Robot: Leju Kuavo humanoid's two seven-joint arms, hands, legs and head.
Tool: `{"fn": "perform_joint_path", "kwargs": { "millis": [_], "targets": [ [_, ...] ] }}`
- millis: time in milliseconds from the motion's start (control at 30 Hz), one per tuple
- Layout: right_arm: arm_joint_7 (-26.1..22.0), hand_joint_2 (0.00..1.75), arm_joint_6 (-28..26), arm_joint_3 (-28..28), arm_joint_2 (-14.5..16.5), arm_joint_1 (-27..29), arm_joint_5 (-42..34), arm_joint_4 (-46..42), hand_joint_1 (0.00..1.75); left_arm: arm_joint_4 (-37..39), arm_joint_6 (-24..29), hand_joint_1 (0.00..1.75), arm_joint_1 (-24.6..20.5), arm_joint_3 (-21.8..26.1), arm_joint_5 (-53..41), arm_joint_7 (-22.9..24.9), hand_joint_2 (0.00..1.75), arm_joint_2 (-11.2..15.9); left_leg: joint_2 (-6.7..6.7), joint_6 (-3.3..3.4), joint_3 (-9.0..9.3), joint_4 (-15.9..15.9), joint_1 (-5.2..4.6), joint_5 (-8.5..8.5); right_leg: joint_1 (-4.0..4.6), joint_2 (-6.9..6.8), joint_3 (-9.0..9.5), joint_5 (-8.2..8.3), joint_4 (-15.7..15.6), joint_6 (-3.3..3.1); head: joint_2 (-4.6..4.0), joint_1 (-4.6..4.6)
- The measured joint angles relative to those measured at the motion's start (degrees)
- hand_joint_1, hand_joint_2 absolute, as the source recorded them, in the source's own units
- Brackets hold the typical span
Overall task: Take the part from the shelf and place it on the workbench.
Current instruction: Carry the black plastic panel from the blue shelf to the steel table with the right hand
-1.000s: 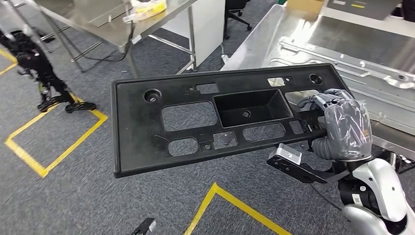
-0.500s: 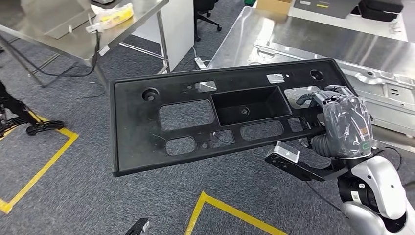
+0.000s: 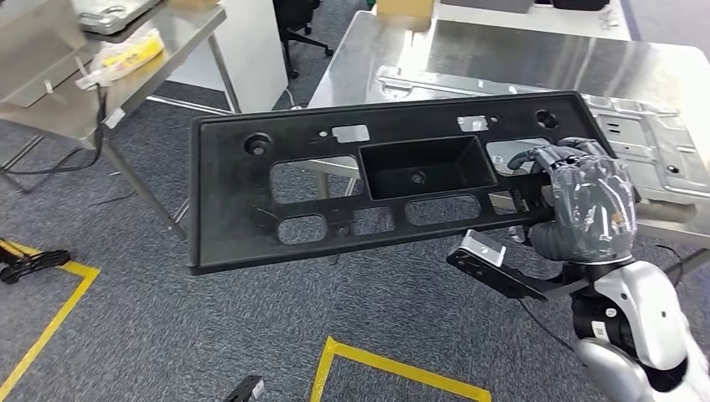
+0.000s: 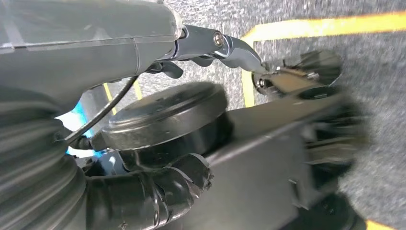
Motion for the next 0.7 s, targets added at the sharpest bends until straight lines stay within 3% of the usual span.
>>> {"fn": "perform_joint_path", "kwargs": {
  "millis": [33, 67, 100, 167, 233, 300, 333, 400, 467, 500, 533, 567, 600, 633, 700],
  "targets": [
    [0.1, 1.75, 0.0, 0.3, 0.2, 0.0, 0.1, 0.1, 1.75, 0.0, 0.0, 0.0, 0.1, 0.0, 0.0, 0.0, 1.75, 0.0, -0.03, 0.06, -1.28, 1.3, 0.0, 0.51, 0.08, 0.68, 0.17, -0.16, 0.0, -0.07, 0.0, 0.0],
    [0.1, 1.75, 0.0, 0.6, 0.4, 0.0, 0.2, 0.1, 1.75, 0.0, 0.0, 0.0, 0.1, 0.0, 0.0, 0.0, 1.75, 0.0, -0.11, 0.22, -1.48, 0.4, -0.01, 2.26, 0.13, 1.37, 0.44, -0.37, 0.1, -0.06, 0.0, 0.0],
    [0.2, 1.75, 0.0, 0.8, 0.4, 0.1, 0.2, 0.1, 1.75, 0.0, 0.1, 0.0, 0.1, 0.0, 0.1, 0.0, 1.75, 0.0, -0.44, 0.46, -0.65, -2.7, -0.02, 4.9, 0.18, 2.05, 0.8, -0.64, 0.2, 0.01, 0.0, 0.0],
    [0.2, 1.75, -0.1, 1.1, 0.4, 0.1, 0.2, 0.1, 1.75, 0.0, 0.2, 0.0, 0.2, 0.0, 0.1, 0.0, 1.75, 0.1, -2.51, 1.14, 2.15, -10.3, -0.03, 9.35, 0.13, 3.26, 1.3, -1.2, 0.3, 0.3, 0.0, 0.07],
    [0.3, 1.75, -0.1, 1.3, 0.4, 0.1, 0.2, 0.2, 1.75, 0.1, 0.0, 0.0, 0.3, 0.0, 0.1, -0.4, 1.75, 0.1, -3.97, 1.46, 3.86, -14.1, -0.16, 10.26, -0.19, 4.37, 1.12, -1.43, 0.4, 0.89, 0.0, 0.12],
    [0.4, 1.75, -0.2, 1.3, 0.4, 0.3, 0.2, 0.2, 1.75, 0.0, -0.5, 0.0, 0.2, 0.0, 0.1, -1.0, 1.75, 0.1, -3.22, 1.58, 4.41, -15.0, -0.25, 9.95, -0.45, 5.49, 0.88, -1.38, 0.2, 1.71, 0.0, 0.1],
    [0.4, 1.75, -0.2, 1.3, 0.3, 0.3, 0.1, 0.2, 1.75, 0.0, -0.6, 0.0, 0.2, 0.0, 0.2, -1.1, 1.75, 0.1, -2.64, 1.81, 4.72, -15.5, -0.15, 10.02, -0.45, 5.24, 0.84, -1.56, 0.3, 2.07, 0.0, 0.12],
    [0.5, 1.75, -0.2, 1.2, 0.1, 0.2, 0.1, 0.1, 1.75, 0.0, -0.7, 0.0, 0.1, 0.0, 0.3, -1.2, 1.75, 0.0, -1.41, 2.29, 5.53, -16.6, 0.19, 10.16, -0.2, 2.79, -0.47, -3.31, 3.1, 2.62, 0.0, 0.35],
    [0.5, 1.75, -0.2, 1.2, 0.0, 0.1, 0.1, 0.1, 1.75, 0.0, -0.7, 0.0, 0.1, 0.0, 0.5, -1.3, 1.75, -0.1, -0.25, 2.56, 6.05, -17.0, 0.27, 9.94, -0.41, 0.0, -4.22, -6.46, 10.1, 3.1, 0.0, 0.56],
    [0.5, 1.75, -0.2, 1.2, 0.0, 0.2, 0.1, 0.1, 1.75, 0.0, -0.7, 0.0, 0.2, 0.0, 0.5, -1.3, 1.75, -0.1, 0.37, 2.58, 6.22, -16.9, 0.29, 9.7, -0.62, -0.5, -6.28, -7.47, 13.5, 3.37, 0.0, 0.55],
    [0.5, 1.75, -0.2, 1.2, 0.0, 0.2, 0.1, 0.1, 1.75, 0.0, -0.7, 0.0, 0.2, 0.0, 0.6, -1.2, 1.75, -0.2, 1.01, 2.54, 6.45, -16.9, 0.31, 9.42, -0.84, -0.75, -7.66, -7.42, 15.4, 3.62, 0.0, 0.55],
    [0.6, 1.75, -0.2, 1.2, 0.0, 0.3, 0.1, 0.2, 1.75, 0.0, -0.8, 0.0, 0.3, 0.0, 0.6, -1.2, 1.75, -0.2, 1.63, 2.43, 6.74, -16.8, 0.36, 9.12, -1.04, -0.96, -7.99, -6.21, 15.2, 3.83, 0.0, 0.55],
    [0.6, 1.75, -0.2, 1.2, 0.0, 0.3, 0.1, 0.2, 1.75, 0.0, -0.8, 0.0, 0.3, 0.0, 0.7, -1.2, 1.75, -0.3, 2.21, 2.27, 7.12, -16.7, 0.43, 8.77, -1.21, -1.35, -7.14, -4.01, 12.8, 4.0, 0.0, 0.55],
    [0.6, 1.75, -0.2, 1.2, 0.0, 0.3, 0.1, 0.2, 1.75, 0.0, -0.8, 0.0, 0.2, 0.0, 0.7, -1.2, 1.75, -0.4, 2.71, 2.02, 7.53, -16.6, 0.45, 8.38, -1.3, -2.28, -5.47, -1.41, 8.9, 4.11, 0.0, 0.55],
    [0.6, 1.75, -0.1, 1.2, 0.0, 0.2, 0.0, 0.2, 1.75, 0.0, -0.8, 0.0, 0.2, 0.0, 0.8, -1.0, 1.75, -0.4, 3.51, 1.31, 8.08, -16.2, 0.16, 7.61, -0.88, -4.67, -2.62, 1.41, 2.4, 3.87, 0.0, 0.57]
  ]
}}
